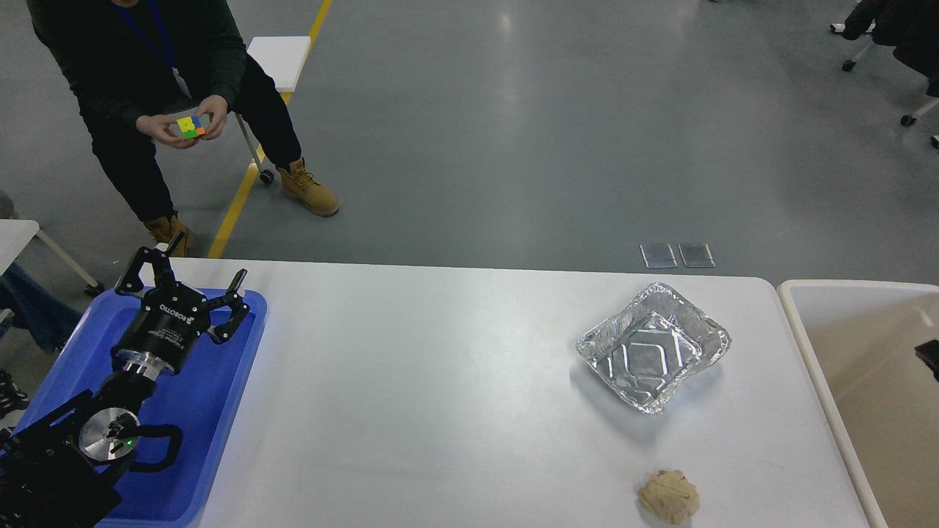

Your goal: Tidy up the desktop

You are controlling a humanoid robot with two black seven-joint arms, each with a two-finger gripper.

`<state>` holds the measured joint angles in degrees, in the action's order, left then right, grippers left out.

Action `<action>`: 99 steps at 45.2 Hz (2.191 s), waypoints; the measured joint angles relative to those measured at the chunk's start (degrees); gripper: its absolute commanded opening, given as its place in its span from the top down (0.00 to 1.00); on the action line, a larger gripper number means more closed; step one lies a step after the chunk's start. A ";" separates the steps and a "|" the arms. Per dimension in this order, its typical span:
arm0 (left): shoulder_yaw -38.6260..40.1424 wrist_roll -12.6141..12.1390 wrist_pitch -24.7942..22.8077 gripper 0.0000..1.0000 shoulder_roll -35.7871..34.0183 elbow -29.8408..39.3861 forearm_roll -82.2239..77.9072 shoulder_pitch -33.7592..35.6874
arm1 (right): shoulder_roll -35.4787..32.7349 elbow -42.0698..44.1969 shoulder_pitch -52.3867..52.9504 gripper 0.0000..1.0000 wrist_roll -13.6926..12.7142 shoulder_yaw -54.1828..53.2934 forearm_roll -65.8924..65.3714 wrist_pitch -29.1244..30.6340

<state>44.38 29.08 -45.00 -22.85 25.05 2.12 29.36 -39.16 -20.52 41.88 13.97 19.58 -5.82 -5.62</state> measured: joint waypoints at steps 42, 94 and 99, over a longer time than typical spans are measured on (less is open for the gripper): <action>-0.08 0.00 0.00 0.01 0.00 0.00 -0.01 0.06 | -14.58 -19.57 32.06 0.00 0.09 -4.87 0.77 1.64; 0.01 0.00 0.00 0.01 0.00 0.00 -0.07 0.00 | 8.38 -46.15 81.35 0.00 0.01 56.56 -5.98 36.44; 0.05 0.00 0.00 0.01 0.00 0.00 -0.08 0.00 | 10.18 -48.27 82.97 0.00 0.00 57.26 -6.27 39.41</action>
<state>44.44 29.08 -45.00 -22.85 25.05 2.04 29.36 -28.98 -68.78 124.86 13.98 76.84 -12.09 33.79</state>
